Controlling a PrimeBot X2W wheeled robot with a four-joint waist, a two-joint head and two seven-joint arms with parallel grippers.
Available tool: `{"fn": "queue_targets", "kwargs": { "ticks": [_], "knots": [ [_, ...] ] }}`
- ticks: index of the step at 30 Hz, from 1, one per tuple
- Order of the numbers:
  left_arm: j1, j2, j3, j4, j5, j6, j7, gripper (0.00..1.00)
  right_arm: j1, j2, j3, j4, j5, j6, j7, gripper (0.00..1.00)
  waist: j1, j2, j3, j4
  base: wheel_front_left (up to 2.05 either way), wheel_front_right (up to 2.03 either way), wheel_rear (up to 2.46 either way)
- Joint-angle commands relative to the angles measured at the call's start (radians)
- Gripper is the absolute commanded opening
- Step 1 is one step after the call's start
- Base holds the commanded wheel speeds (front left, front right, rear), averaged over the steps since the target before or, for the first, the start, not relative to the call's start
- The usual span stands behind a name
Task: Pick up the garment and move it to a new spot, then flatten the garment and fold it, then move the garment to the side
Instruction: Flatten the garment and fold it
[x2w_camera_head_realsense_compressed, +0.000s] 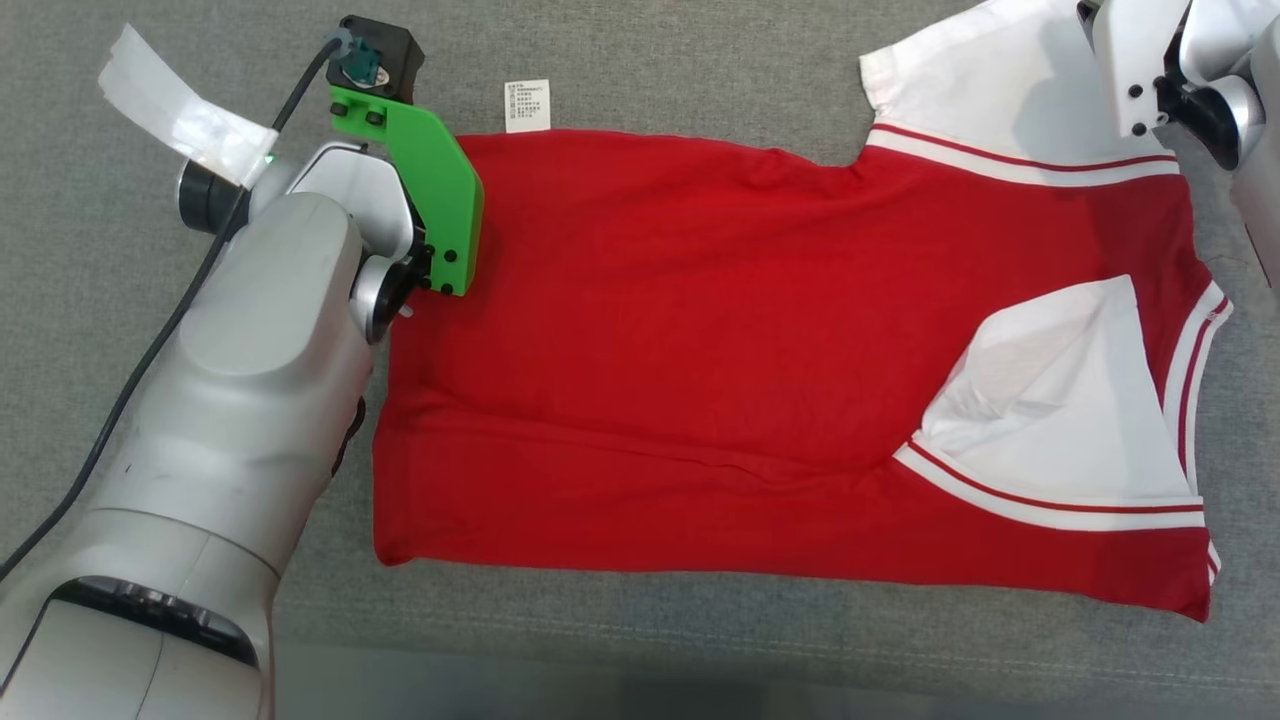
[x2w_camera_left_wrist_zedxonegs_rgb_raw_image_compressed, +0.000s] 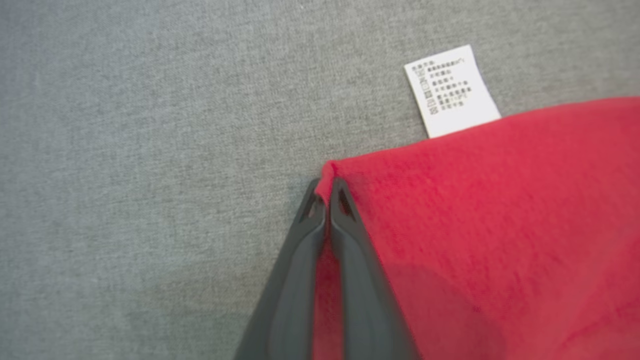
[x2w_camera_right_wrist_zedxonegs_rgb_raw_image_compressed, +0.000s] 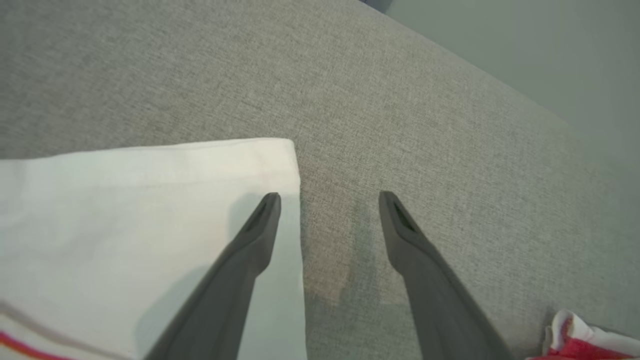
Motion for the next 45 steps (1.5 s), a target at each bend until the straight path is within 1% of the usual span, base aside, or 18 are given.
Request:
{"fn": "queue_targets", "kwargs": {
  "ticks": [1, 9, 16, 17, 18, 19, 20, 22, 28, 31, 35, 41, 45],
  "knots": [
    [0.009, -0.014, -0.011, 0.019, 0.002, -0.008, 0.0, 0.0, -0.018, 0.002, 0.008, 0.009, 0.008, -0.001, 0.005, 1.0, 0.0, -0.0001, 0.015, 0.017, 0.0, 0.0, 0.0],
    [-0.012, -0.048, -0.037, 0.029, 0.004, -0.02, -0.015, 0.0, -0.053, -0.009, 0.019, 0.059, 0.015, -0.001, 0.009, 1.0, 0.0, -0.0001, 0.041, 0.054, 0.0, 0.0, 0.0],
    [-0.02, -0.065, -0.056, 0.039, -0.003, -0.027, -0.029, 0.0, -0.027, 0.01, -0.002, 0.131, 0.035, 0.0, 0.002, 1.0, 0.0, -0.0001, 0.052, 0.069, 0.0, 0.0, 0.0],
    [-0.019, -0.066, -0.057, 0.041, -0.005, -0.027, -0.03, 0.0, -0.023, 0.014, -0.003, 0.141, 0.039, 0.0, 0.009, 0.59, 0.0, -0.0001, 0.052, 0.069, 0.0, 0.0, 0.0],
    [-0.02, -0.067, -0.059, 0.045, -0.007, -0.028, -0.029, 0.0, -0.02, 0.017, -0.001, 0.149, 0.04, 0.0, 0.015, 0.24, 0.0, -0.0001, 0.053, 0.069, 0.0, 0.0, 0.0],
    [-0.02, -0.068, -0.06, 0.049, -0.007, -0.029, -0.028, 0.0, -0.017, 0.02, 0.003, 0.156, 0.041, 0.0, 0.023, 0.09, 0.0, -0.0001, 0.053, 0.067, 0.0, 0.0, 0.0],
    [-0.02, -0.068, -0.061, 0.054, -0.007, -0.029, -0.031, 0.0, -0.014, 0.022, 0.009, 0.159, 0.045, 0.0, 0.029, 0.0, 0.0, -0.0001, 0.051, 0.065, 0.0, 0.0, 0.0],
    [-0.022, -0.066, -0.06, 0.061, -0.008, -0.026, -0.036, 0.0, -0.013, 0.02, 0.017, 0.155, 0.052, -0.001, 0.029, 0.0, 0.0, -0.0001, 0.048, 0.062, 0.0, 0.0, 0.0],
    [-0.035, -0.056, -0.051, 0.064, -0.008, -0.003, -0.084, 0.0, -0.02, 0.022, 0.035, 0.115, 0.075, -0.001, -0.026, 0.0, 0.0, -0.0001, 0.031, 0.05, 0.0, 0.0, 0.0],
    [-0.037, -0.053, -0.046, 0.064, -0.007, 0.005, -0.122, 0.0, -0.021, 0.026, 0.035, 0.081, 0.107, -0.001, -0.079, 0.0, 0.0, -0.0001, 0.015, 0.042, 0.0, 0.0, 0.0],
    [-0.031, -0.041, -0.044, 0.067, -0.007, 0.01, -0.164, 0.0, 0.004, 0.01, 0.064, 0.014, 0.159, -0.001, -0.141, 0.0, 0.0, -0.0001, -0.018, 0.027, 0.0, 0.0, 0.0],
    [-0.008, -0.019, -0.051, 0.067, -0.003, 0.006, -0.197, 0.0, 0.069, -0.062, 0.138, -0.142, 0.282, -0.001, -0.177, 0.0, 0.0, -0.0001, -0.075, -0.003, 0.0, 0.0, 0.0],
    [0.017, -0.001, -0.056, 0.055, 0.003, 0.019, -0.228, 0.0, 0.129, -0.139, 0.17, -0.272, 0.38, -0.001, -0.188, 0.0, 0.0, -0.0001, -0.112, -0.018, 0.0, 0.0, 0.0]
  ]
}}
